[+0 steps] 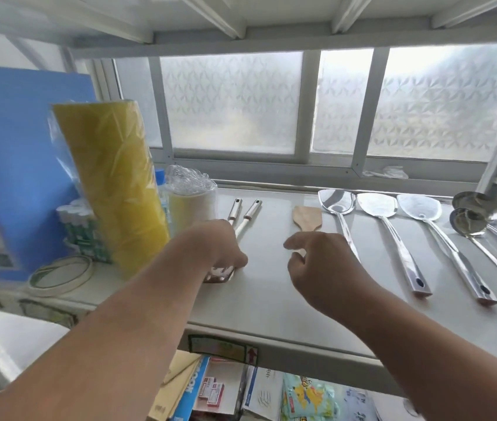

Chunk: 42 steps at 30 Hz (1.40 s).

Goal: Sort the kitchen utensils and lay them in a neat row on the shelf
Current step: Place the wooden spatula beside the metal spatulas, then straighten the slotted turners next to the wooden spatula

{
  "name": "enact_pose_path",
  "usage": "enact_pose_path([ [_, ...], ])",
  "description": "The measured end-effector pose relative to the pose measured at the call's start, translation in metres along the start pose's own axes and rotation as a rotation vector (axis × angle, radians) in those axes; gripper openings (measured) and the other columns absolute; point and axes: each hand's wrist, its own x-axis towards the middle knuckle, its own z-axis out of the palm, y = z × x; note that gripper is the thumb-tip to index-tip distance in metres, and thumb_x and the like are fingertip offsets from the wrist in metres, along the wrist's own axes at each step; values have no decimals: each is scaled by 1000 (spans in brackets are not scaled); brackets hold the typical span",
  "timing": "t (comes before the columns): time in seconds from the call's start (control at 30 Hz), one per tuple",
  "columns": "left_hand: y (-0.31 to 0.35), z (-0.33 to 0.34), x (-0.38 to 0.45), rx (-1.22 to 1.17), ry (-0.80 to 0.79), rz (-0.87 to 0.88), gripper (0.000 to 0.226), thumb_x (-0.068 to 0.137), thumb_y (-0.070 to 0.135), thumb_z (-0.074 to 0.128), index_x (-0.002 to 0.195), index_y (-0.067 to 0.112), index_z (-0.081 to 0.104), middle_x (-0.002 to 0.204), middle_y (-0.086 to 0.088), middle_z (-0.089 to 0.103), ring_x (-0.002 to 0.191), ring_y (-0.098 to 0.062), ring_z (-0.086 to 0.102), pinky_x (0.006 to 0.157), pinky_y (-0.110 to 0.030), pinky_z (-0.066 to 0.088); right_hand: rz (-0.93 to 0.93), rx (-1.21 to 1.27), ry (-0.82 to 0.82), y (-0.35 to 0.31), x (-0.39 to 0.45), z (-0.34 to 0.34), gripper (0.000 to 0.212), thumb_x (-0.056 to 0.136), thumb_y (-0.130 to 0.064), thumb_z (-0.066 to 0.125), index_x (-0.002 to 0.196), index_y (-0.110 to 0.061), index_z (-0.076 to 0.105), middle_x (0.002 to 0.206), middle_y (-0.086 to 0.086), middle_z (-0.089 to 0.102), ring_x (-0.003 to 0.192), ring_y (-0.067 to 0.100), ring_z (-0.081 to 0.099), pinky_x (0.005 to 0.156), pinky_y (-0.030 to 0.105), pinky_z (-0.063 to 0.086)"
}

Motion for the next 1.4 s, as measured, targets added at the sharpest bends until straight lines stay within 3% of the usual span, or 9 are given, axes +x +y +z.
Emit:
enact_pose_path([
  [0.2, -17, -1, -7, -48, -50, -43, 46, 83, 49, 71, 110, 13, 59, 90, 1, 58, 88, -24, 64, 74, -31, 50, -47, -86, -65, -6, 19, 12, 39, 95, -16, 51, 130, -20, 69, 126, 4, 71, 118, 21, 60, 93, 23, 45],
  [0.4, -22, -9, -20, 25, -80, 58, 37, 85, 42, 79, 106, 14, 67, 96, -2, 66, 92, -26, 67, 75, -32, 51, -73, -109, -125, -8, 47, 23, 40, 96, -19, 53, 135, -23, 65, 133, 8, 63, 111, 26, 63, 92, 27, 49],
  [0.63, -37, -28, -26, -207, 38, 245, 18, 81, 31, 87, 92, 24, 75, 85, 6, 76, 80, -15, 75, 68, -30, 61, -380, -463, -18, -2, 90, 8, 63, 93, -34, 68, 150, -36, 41, 164, 4, 30, 149, 30, 21, 117, 53, 26],
  [0.8, -40, -46, -23, -183, 179, 340, 24, 78, 40, 87, 95, 33, 72, 94, 8, 71, 89, -13, 67, 77, -31, 56, -481, -764, 20, 2, 115, -43, 5, 99, -37, 56, 98, -32, 57, 92, -9, 57, 109, 19, 56, 107, 51, 22],
  [0.93, -25, -30, -9, -168, 650, 365, 57, 84, 46, 79, 131, 19, 64, 147, -7, 49, 132, -28, 48, 110, -43, 46, -253, -793, -18, 18, 118, -76, 11, 101, -41, 53, 95, -31, 49, 87, -8, 57, 86, 24, 55, 88, 42, 43],
  [1.03, -7, -9, -5, -358, 823, 390, 63, 87, 34, 79, 142, 11, 55, 155, -13, 42, 140, -34, 41, 118, -45, 39, -72, -782, 21, 35, 110, -95, 10, 101, -40, 53, 96, -32, 51, 82, -9, 55, 82, 29, 58, 75, 41, 52],
  [1.2, 19, 13, -4, -945, 367, 315, 58, 91, 40, 78, 142, 18, 59, 132, -2, 67, 115, -16, 69, 101, -41, 57, 68, -674, -130, 22, 93, -98, 43, 97, -55, 54, 87, -15, 66, 86, 11, 74, 72, 28, 67, 66, 31, 54],
  [1.33, 29, 20, 0, -1406, -42, 299, 56, 92, 39, 81, 131, 2, 66, 127, -18, 69, 106, -24, 77, 96, -42, 63, 236, -54, -342, -17, 81, -72, 48, 102, -41, 59, 85, 4, 68, 66, 16, 70, 41, 24, 63, 41, 23, 46],
  [1.4, 23, 20, -5, -1565, -282, 321, 58, 98, 36, 75, 131, -10, 64, 123, -27, 70, 102, -29, 75, 89, -38, 64, 308, 215, -372, -29, 86, -52, 37, 98, -31, 66, 86, 3, 70, 69, 15, 63, 49, 22, 56, 47, 28, 46],
])
